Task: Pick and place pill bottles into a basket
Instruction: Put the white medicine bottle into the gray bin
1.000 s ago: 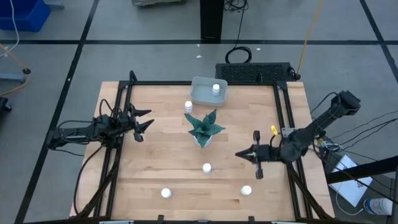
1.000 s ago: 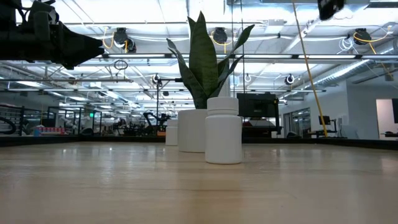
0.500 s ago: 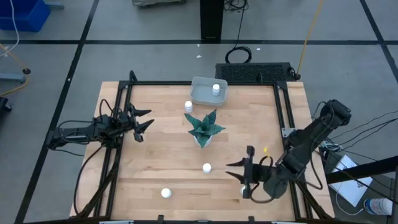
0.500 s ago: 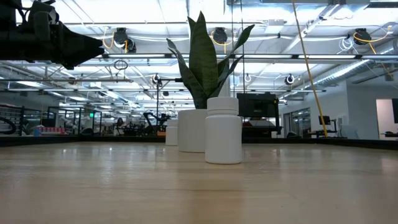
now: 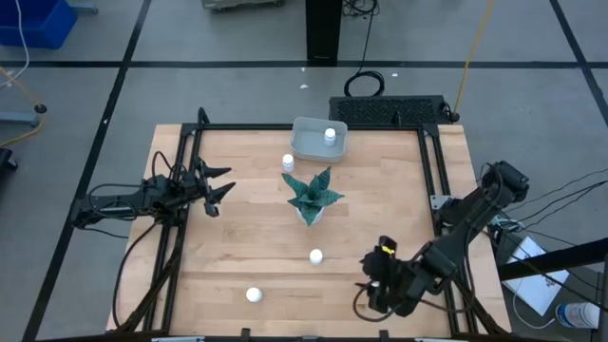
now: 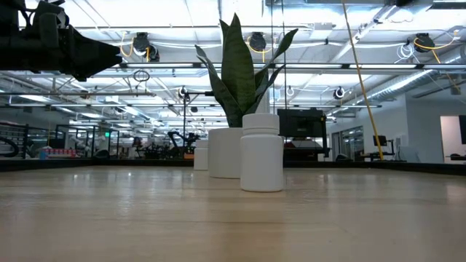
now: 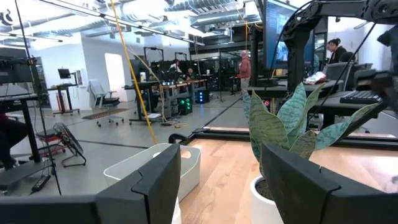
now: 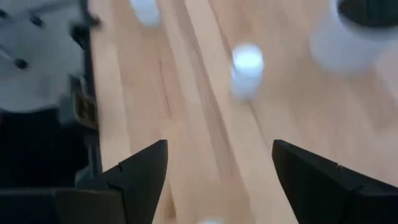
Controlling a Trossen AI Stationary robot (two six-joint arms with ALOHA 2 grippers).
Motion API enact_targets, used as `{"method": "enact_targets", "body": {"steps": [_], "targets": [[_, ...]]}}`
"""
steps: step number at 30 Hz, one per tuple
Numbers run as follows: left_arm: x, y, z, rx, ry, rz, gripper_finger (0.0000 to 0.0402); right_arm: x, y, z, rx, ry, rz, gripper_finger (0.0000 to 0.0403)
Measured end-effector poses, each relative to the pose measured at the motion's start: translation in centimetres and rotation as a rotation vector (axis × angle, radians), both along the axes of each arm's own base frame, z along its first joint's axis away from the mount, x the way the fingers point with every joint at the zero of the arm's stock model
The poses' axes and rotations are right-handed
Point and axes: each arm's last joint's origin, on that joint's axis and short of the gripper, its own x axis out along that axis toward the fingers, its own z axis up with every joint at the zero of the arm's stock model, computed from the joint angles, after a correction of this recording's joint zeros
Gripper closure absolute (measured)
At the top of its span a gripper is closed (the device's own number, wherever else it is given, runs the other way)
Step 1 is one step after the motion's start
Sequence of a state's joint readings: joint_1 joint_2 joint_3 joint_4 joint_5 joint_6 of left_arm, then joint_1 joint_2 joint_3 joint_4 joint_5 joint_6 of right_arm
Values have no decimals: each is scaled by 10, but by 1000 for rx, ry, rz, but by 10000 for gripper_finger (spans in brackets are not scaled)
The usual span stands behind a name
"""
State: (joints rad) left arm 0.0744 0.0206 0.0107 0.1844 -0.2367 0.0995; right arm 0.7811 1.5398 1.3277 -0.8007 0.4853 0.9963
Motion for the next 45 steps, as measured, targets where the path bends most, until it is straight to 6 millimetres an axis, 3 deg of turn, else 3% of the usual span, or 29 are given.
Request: {"method": "enact_targets", "body": {"steps": [8, 19, 37, 45], "targets": [[0, 0, 0, 0, 0, 0, 174, -10, 0, -11, 114, 138, -105, 139], [0, 0, 0, 0, 0, 0, 174, -7, 8, -56, 140, 365, -190, 139], [0, 0, 0, 0, 0, 0, 174, -2, 24, -85, 168, 466, -211, 140], [0, 0, 0, 0, 0, 0, 174, -2, 24, -86, 162, 462, -202, 140]]}}
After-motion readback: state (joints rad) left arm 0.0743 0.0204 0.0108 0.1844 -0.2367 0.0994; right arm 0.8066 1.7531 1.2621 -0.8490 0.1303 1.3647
